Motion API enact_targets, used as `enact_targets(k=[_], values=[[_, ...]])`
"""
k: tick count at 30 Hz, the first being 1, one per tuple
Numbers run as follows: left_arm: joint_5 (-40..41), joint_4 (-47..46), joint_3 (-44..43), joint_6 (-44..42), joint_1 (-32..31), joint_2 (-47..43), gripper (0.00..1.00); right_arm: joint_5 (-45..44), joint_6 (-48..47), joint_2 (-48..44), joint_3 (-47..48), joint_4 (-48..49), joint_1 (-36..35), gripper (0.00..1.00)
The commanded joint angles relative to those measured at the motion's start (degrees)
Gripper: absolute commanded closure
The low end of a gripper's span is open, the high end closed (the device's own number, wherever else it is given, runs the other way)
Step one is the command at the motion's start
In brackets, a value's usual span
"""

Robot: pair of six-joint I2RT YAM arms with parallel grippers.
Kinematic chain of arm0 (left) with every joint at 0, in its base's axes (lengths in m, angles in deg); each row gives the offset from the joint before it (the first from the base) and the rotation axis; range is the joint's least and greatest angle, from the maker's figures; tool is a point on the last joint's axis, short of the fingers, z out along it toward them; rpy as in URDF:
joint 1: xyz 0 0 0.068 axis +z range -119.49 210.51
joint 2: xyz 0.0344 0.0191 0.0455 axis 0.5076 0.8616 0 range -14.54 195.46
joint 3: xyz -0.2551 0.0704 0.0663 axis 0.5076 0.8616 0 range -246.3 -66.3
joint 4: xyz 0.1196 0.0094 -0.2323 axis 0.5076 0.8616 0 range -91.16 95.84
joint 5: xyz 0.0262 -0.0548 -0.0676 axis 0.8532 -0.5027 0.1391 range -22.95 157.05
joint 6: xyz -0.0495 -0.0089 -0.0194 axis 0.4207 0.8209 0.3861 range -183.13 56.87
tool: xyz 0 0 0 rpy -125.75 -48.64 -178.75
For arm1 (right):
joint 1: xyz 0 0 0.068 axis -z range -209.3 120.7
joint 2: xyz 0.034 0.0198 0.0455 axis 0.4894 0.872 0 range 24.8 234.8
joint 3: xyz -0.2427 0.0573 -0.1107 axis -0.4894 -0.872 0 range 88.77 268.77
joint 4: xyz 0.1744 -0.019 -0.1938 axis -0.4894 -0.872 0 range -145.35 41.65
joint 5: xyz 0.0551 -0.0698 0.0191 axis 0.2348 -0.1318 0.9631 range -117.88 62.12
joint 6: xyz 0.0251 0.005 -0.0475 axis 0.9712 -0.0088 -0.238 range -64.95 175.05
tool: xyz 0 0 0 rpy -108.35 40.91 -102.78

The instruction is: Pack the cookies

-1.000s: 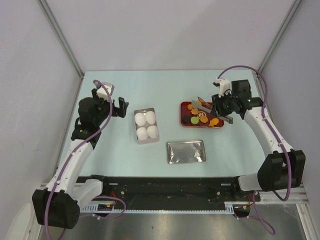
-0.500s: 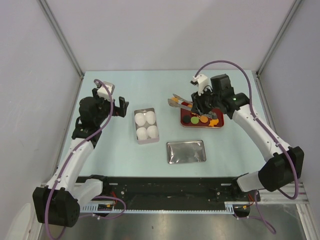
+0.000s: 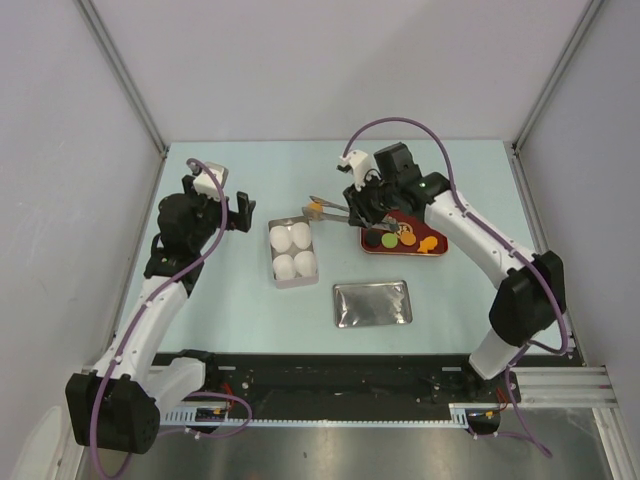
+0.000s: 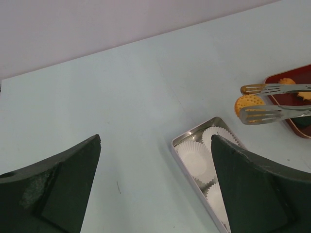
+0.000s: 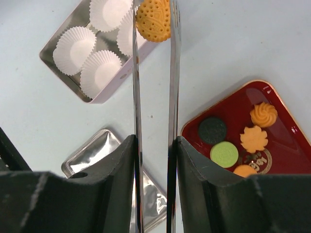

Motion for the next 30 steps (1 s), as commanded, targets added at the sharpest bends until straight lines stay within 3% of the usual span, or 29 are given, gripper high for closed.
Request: enact_targets(k=[1, 30], values=[[0.93, -2.93, 0.41, -1.12, -0.29, -0.24, 0.00, 0.90, -0.84, 3.14, 5.32, 2.59, -1.14, 0.67], [1.11, -2.84, 0.32, -1.12, -0.29, 0.38, 0.00, -1.12, -1.63, 10.00, 5.32, 3.99, -5.10, 0.68]])
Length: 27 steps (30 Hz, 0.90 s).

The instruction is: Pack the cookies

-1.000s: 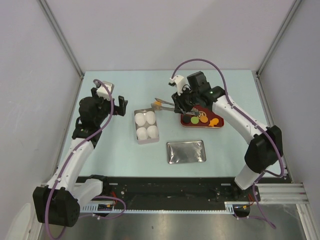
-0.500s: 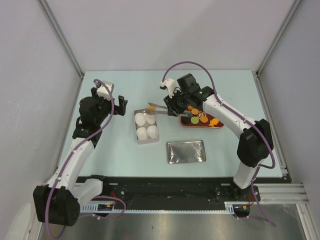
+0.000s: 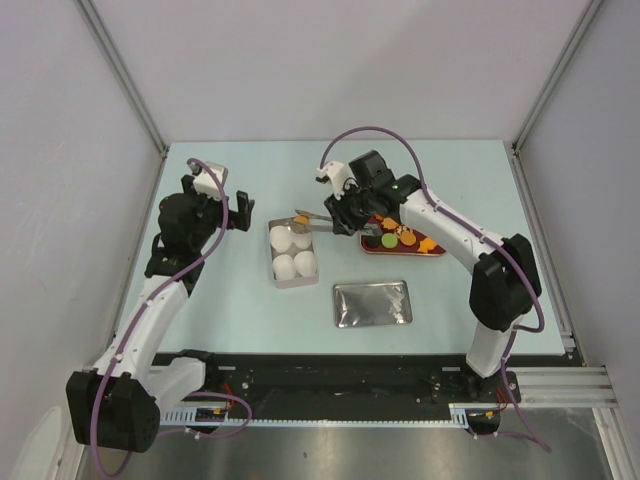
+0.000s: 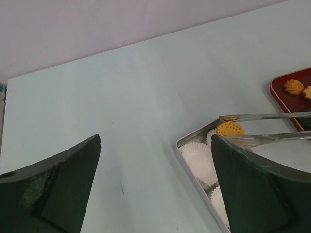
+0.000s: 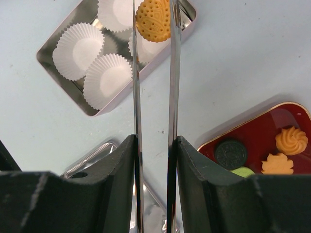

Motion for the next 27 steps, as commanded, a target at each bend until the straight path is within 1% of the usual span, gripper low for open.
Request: enact_targets(k=[1, 27], values=[[-0.11, -2.14, 0.11, -0.77, -0.29, -0.12, 0.00, -0.48, -1.11, 0.99, 1.36, 2.77, -0.33, 0.67], [-0.38, -1.88, 0.11, -0.77, -0.29, 0.05, 0.00, -0.48, -1.20, 1.61, -0.48, 3.30, -0.42, 0.67]])
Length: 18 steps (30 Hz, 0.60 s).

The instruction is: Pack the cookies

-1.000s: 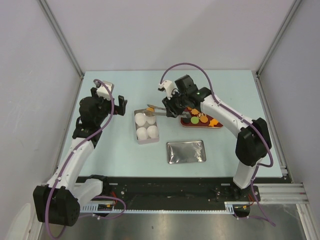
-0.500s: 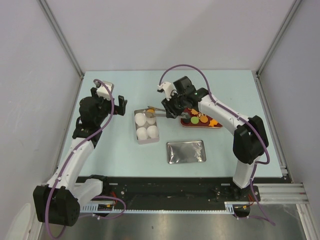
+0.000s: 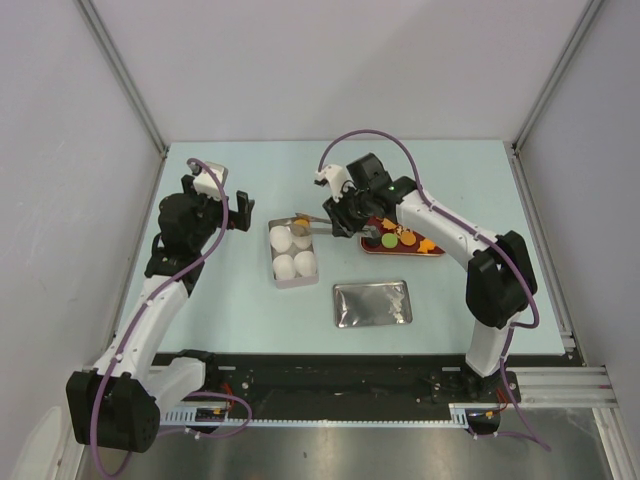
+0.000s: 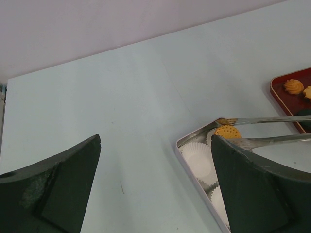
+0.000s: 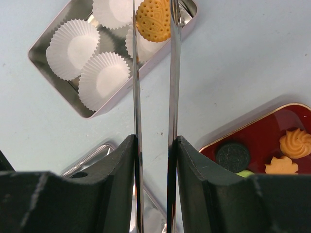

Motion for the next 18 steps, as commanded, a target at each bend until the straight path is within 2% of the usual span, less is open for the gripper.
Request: enact_targets(k=[1, 12, 18], values=[[-0.40, -1.88, 0.11, -0.77, -0.29, 0.03, 0.00, -0.31, -1.04, -0.03, -0.11, 2.40, -0.38, 0.67], [-0.49, -1.61, 0.02, -0.77, -0.29, -0.14, 0.00, -0.57, -1.22, -0.03, -0.55, 2.84, -0.55, 0.66], [-0.57, -1.61, 0.02, -0.68, -0.29, 0.03, 0.00, -0.57, -1.31, 0.32, -0.55, 2.58, -0.64, 0.61]])
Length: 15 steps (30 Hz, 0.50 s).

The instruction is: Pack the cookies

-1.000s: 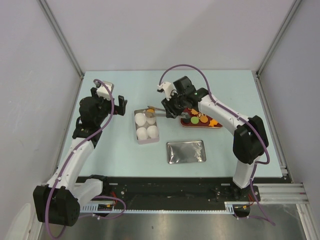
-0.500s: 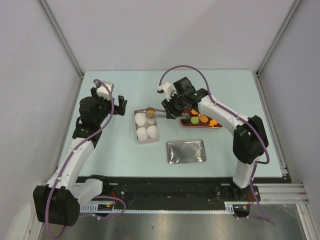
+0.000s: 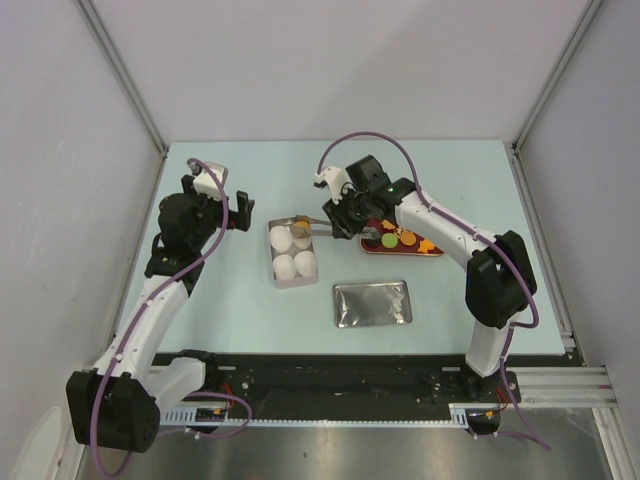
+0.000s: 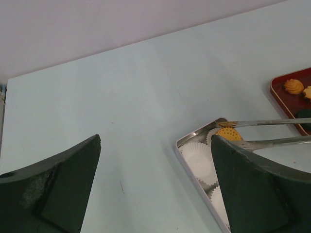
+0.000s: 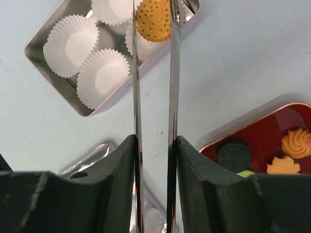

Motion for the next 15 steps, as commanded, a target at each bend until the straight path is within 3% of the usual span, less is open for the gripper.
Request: enact_targets(k=[1, 15], values=[[-0.55, -1.63, 0.02, -0.59, -0.29, -0.06, 0.00, -0.20, -0.96, 0.37, 0.37, 2.34, -0.40, 0.60], [-0.81, -1.63, -0.07, -0.68, -0.29, 0.12, 0.00, -0.12, -0.96, -0.07, 0.72, 2.43, -0.40, 0.53]])
